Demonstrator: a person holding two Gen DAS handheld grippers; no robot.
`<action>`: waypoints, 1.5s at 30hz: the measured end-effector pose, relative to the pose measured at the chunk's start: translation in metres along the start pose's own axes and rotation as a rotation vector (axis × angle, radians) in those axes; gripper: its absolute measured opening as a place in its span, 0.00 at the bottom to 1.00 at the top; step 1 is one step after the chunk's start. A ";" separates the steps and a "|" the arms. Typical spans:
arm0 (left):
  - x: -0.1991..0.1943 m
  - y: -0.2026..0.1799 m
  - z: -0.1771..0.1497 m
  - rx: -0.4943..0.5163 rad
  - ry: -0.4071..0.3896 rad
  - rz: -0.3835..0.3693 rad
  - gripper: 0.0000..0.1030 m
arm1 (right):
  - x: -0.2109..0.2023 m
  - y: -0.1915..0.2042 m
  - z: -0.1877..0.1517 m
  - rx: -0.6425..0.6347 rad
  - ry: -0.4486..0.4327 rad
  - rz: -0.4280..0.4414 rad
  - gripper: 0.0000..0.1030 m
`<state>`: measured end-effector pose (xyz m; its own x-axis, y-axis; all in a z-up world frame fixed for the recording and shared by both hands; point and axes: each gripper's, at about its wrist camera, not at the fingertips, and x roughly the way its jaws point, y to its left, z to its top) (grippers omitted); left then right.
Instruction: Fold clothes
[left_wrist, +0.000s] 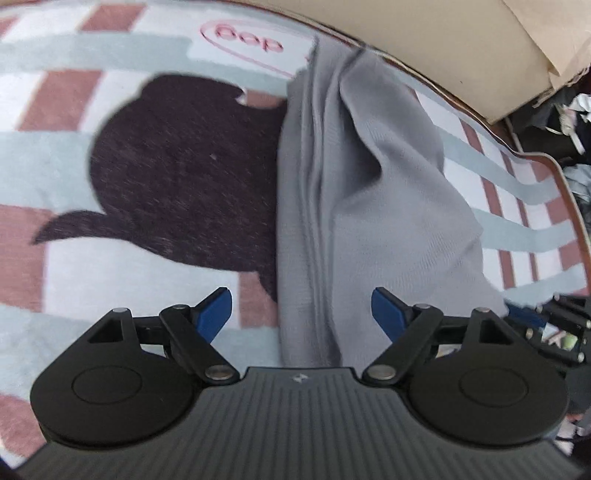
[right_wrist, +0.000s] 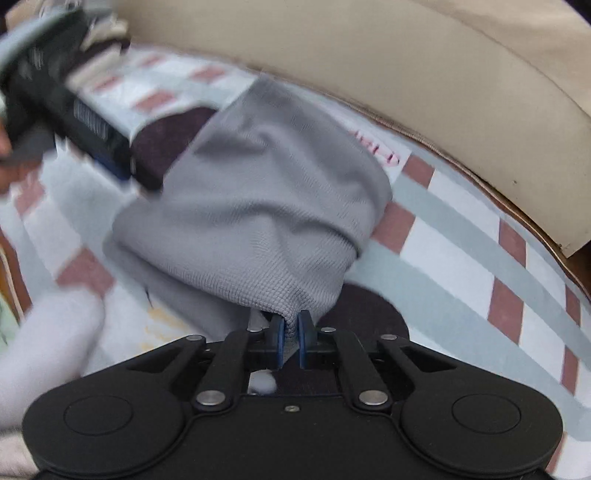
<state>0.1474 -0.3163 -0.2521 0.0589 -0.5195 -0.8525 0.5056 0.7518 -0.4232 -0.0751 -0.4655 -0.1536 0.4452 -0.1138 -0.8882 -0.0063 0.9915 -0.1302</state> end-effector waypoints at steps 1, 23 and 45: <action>-0.004 -0.003 -0.002 0.007 -0.021 0.024 0.77 | 0.002 0.003 -0.003 -0.029 0.034 0.007 0.04; 0.006 -0.062 -0.036 0.192 0.064 -0.004 0.75 | 0.053 -0.083 -0.003 0.770 -0.151 0.423 0.29; 0.010 -0.075 -0.045 0.281 0.073 0.090 0.01 | 0.085 -0.116 -0.030 0.993 -0.043 0.677 0.48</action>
<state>0.0712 -0.3597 -0.2423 0.0573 -0.4177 -0.9068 0.7202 0.6463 -0.2522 -0.0632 -0.5918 -0.2268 0.6479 0.4324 -0.6271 0.4336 0.4675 0.7703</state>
